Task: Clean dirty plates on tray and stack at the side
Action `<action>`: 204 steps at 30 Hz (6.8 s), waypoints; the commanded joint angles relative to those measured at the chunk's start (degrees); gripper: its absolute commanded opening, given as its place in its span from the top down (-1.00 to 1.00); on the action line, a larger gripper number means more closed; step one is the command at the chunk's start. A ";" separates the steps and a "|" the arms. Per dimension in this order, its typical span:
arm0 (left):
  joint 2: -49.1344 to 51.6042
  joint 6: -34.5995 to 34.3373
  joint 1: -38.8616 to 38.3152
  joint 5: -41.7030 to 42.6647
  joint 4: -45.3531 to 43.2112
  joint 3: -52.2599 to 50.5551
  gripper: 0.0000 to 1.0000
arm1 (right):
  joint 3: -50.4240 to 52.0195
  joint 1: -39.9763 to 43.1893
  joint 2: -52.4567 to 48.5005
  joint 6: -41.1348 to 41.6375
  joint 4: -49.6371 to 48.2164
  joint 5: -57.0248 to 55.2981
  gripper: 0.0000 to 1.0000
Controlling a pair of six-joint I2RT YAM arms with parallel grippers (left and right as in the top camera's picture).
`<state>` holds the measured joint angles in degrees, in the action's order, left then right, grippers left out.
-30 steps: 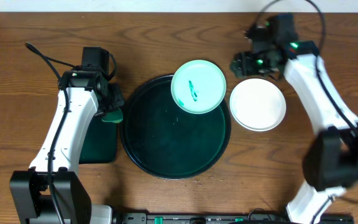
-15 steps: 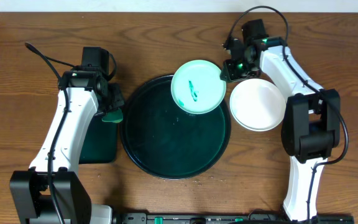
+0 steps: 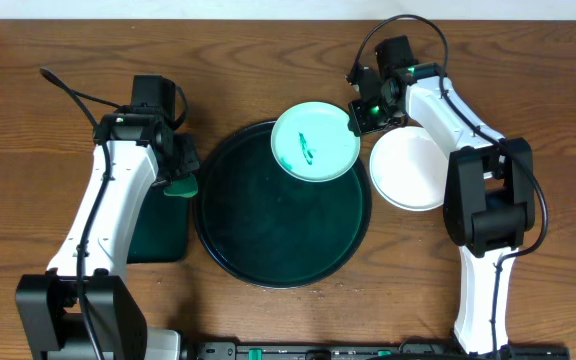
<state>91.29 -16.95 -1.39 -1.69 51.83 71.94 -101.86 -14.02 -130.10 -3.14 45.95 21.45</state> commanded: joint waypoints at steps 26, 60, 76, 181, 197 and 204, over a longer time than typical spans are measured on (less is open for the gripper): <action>-0.42 -3.93 -0.61 6.75 -0.04 0.79 0.85 | 18.21 -14.88 8.59 30.47 -3.48 -3.61 0.98; 22.71 10.12 -18.21 39.82 -14.64 -0.46 0.85 | 19.82 -15.13 8.59 31.15 -5.68 -3.63 0.98; 22.60 -8.52 -13.77 -5.73 -5.18 0.31 0.86 | 19.82 -15.15 8.59 30.88 -5.51 -3.61 0.98; 7.41 5.77 4.00 2.49 14.99 17.38 0.86 | 19.80 -48.50 29.00 16.06 1.05 -71.17 0.98; 7.41 5.77 4.00 2.47 14.99 17.38 0.86 | 19.80 -19.04 43.56 18.56 0.68 -25.40 0.98; 7.41 5.77 4.00 2.47 14.95 17.38 0.85 | 20.74 -1.18 44.41 20.33 7.91 -21.16 0.98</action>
<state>98.63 -10.52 2.48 1.32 66.63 89.38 -81.58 -20.23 -86.17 15.09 52.93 -3.68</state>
